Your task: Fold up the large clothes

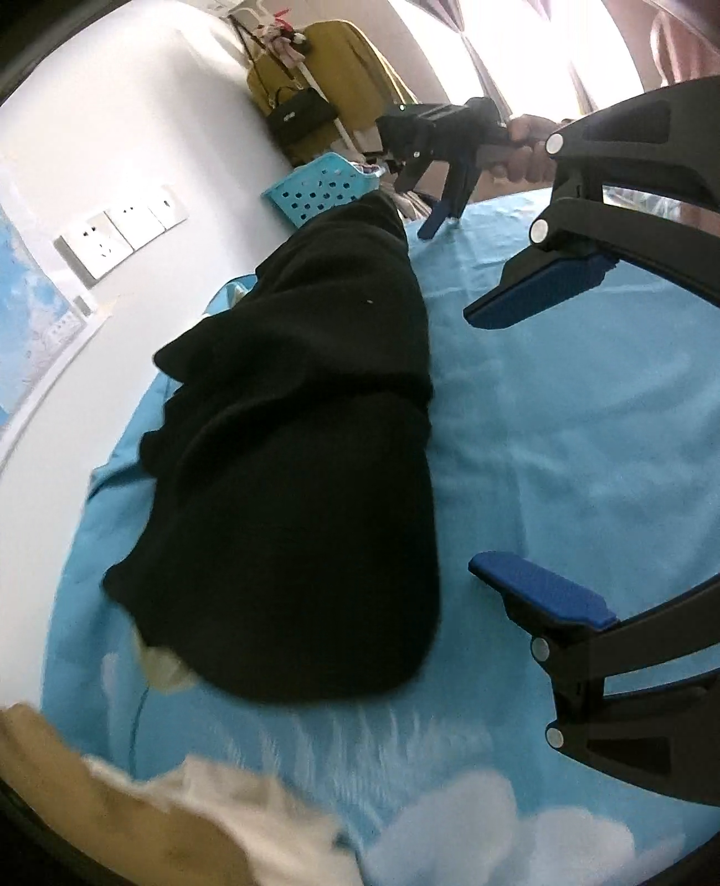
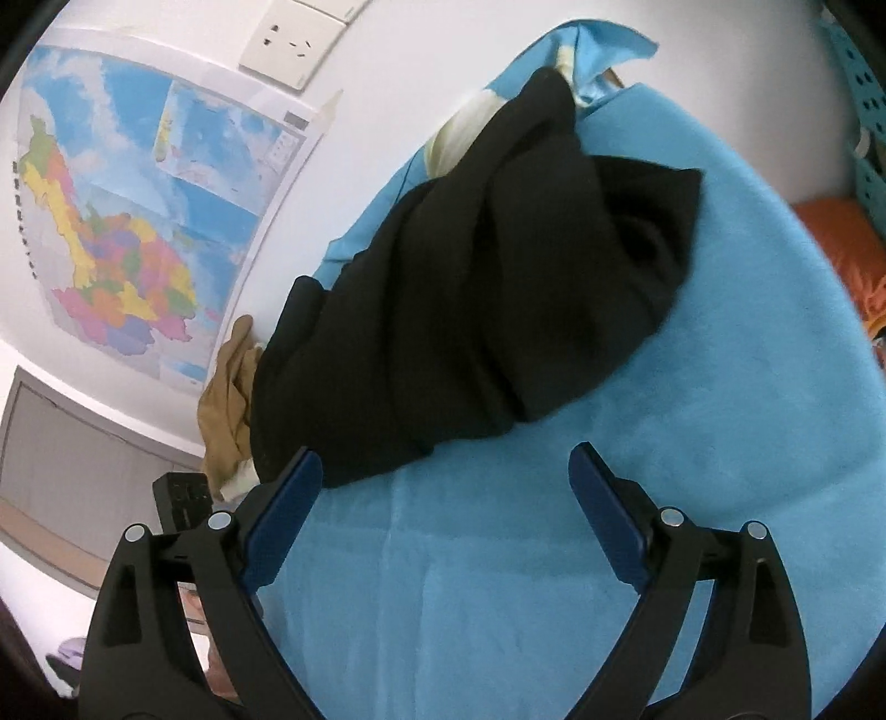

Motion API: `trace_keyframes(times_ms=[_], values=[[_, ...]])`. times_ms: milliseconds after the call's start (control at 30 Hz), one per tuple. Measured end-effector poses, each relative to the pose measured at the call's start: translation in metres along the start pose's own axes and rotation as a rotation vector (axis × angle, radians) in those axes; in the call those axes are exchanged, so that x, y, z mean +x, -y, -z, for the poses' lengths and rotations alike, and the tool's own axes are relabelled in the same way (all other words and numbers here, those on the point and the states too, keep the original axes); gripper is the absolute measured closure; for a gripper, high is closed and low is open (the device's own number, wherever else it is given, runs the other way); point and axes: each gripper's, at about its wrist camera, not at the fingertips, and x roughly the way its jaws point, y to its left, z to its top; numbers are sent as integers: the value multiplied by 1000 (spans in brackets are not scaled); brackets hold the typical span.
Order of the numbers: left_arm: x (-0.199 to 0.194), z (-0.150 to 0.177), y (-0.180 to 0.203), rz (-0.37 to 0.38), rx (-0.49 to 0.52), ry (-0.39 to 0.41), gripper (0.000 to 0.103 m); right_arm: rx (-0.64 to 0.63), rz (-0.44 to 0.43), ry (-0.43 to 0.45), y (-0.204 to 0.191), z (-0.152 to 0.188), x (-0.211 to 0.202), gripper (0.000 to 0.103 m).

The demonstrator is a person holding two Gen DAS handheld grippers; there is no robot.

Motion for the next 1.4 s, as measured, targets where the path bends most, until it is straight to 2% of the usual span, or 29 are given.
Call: trace_keyframes(times_ms=[133,433,567,667,700,733,767,800,833,867,967,1033,1100,1133,1167,1200,1233,1300,1400], values=[[13,-14,3,35,-37,20,20,21,11,27,-5,-10,17,13],[21,-37,-15,132,-248,91,19,74,36,146,-11,-33,43,5],[19,-40,-23,170,-312,128,19,63,96,178,-18,-39,56,4],[22,-46,-23,153,-330,139,19,35,123,195,-21,-43,64,5],[24,-47,-21,142,-330,142,19,22,129,191,-22,-45,67,11],[26,-49,-19,128,-323,145,19,15,130,188,-21,-46,69,32],[26,-49,-20,121,-319,145,19,27,123,178,-17,-48,71,41],[29,-51,-18,114,-315,145,25,39,111,165,-13,-49,73,56],[31,-53,-18,102,-311,141,40,42,94,155,-9,-49,74,63],[33,-55,-18,95,-309,135,45,49,60,144,-4,-48,74,64],[35,-56,-15,72,-278,131,44,43,28,137,0,-48,71,60],[39,-59,-17,92,-284,116,34,44,7,131,-1,-50,71,47],[40,-64,-20,134,-318,105,27,30,-3,116,-4,-54,73,40],[42,-68,-19,139,-316,93,22,29,12,117,-5,-55,75,41],[44,-70,-17,134,-305,88,22,20,23,118,-6,-56,76,45],[45,-72,-15,126,-298,89,22,4,48,114,-7,-56,78,56],[47,-74,-14,114,-286,91,27,4,45,110,-4,-55,80,67],[48,-76,-13,81,-270,86,45,11,16,103,1,-55,79,74],[45,-76,-10,59,-253,93,57,-13,-12,112,-2,-54,72,79]])
